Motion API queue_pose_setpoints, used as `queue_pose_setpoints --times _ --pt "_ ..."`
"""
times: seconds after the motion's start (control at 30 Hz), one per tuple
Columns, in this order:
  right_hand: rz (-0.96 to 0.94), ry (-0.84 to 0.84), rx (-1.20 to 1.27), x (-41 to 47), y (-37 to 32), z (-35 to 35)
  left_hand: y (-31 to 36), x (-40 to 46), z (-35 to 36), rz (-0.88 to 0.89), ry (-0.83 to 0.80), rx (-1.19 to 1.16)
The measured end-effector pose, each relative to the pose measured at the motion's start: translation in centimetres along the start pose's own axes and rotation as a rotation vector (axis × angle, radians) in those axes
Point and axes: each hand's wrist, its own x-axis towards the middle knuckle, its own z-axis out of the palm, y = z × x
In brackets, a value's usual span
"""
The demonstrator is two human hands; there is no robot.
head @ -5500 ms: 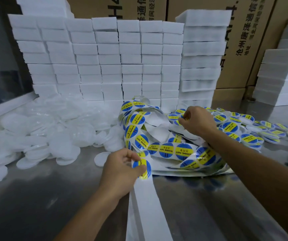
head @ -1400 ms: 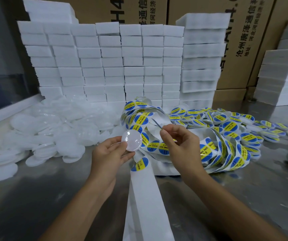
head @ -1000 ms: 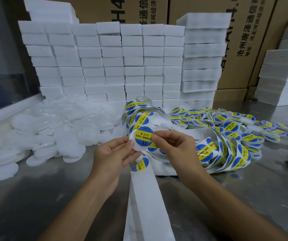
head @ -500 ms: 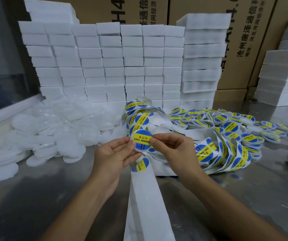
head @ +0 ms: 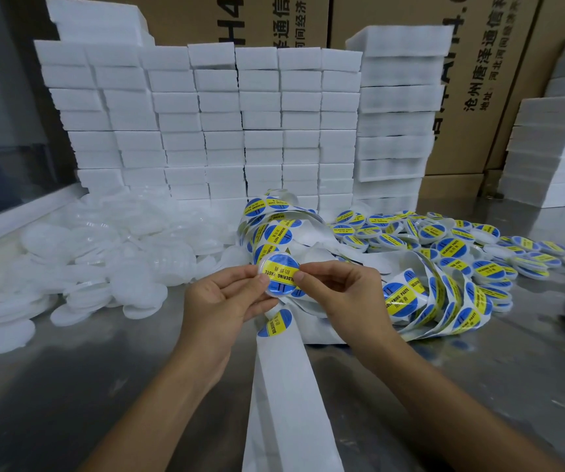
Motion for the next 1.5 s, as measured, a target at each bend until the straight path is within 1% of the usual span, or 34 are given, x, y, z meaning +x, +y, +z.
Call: queue_pose_setpoints --times 0.17,0.23,0.37,0.4,0.47,0.53,0.63,0.7,0.8,0.93,1.07,1.13,1.2,1.3,1.4,1.5 --pt "-0.054 0.017 -0.039 0.1 0.3 -0.1 -0.1 -0.2 0.2 0.071 -0.018 0.049" --pt "-0.106 0.028 -0.117 0.1 0.5 -0.3 -0.1 -0.3 0.3 0.098 -0.029 0.060" --pt "-0.178 0.120 -0.285 0.3 0.9 -0.5 0.2 -0.3 0.5 0.091 -0.064 -0.016" --pt "-0.201 0.104 -0.292 0.2 0.8 -0.4 0.2 -0.3 0.6 0.069 -0.075 -0.045" --pt "-0.226 0.015 -0.279 -0.2 0.7 0.1 0.1 -0.4 0.7 0.018 -0.112 -0.120" --pt "-0.204 -0.048 -0.266 -0.6 0.8 0.6 0.0 -0.4 0.8 -0.009 -0.149 -0.168" --pt "-0.181 -0.013 -0.180 -0.5 0.4 0.7 -0.1 -0.3 0.7 -0.039 -0.179 -0.194" --pt "-0.190 0.018 -0.115 -0.1 0.3 0.3 -0.4 -0.4 0.7 -0.065 -0.227 -0.178" --pt "-0.168 0.041 -0.142 0.0 0.3 0.0 -0.6 -0.5 0.8 -0.084 -0.327 -0.120" --pt "-0.130 -0.001 -0.147 -0.5 0.2 0.6 -0.5 -0.6 0.6 -0.026 -0.337 -0.025" --pt "-0.086 0.052 -0.205 -0.5 0.3 0.4 -0.5 -0.9 0.8 0.019 -0.406 0.080" --pt "-0.079 0.059 -0.196 -0.2 0.3 0.2 -0.5 -0.9 0.8 0.024 -0.436 0.117" --pt "-0.093 0.034 -0.180 0.0 0.4 0.1 -0.3 -0.9 0.8 0.027 -0.430 0.143" --pt "-0.111 -0.024 -0.088 -0.1 0.3 0.0 -0.3 -0.7 0.6 0.024 -0.380 0.116" --pt "-0.091 -0.107 -0.004 -0.1 0.3 0.1 -0.3 -0.4 0.6 0.027 -0.289 0.078" --pt "-0.057 -0.229 0.035 0.0 0.3 0.0 -0.3 0.0 0.2 0.038 -0.179 0.046"
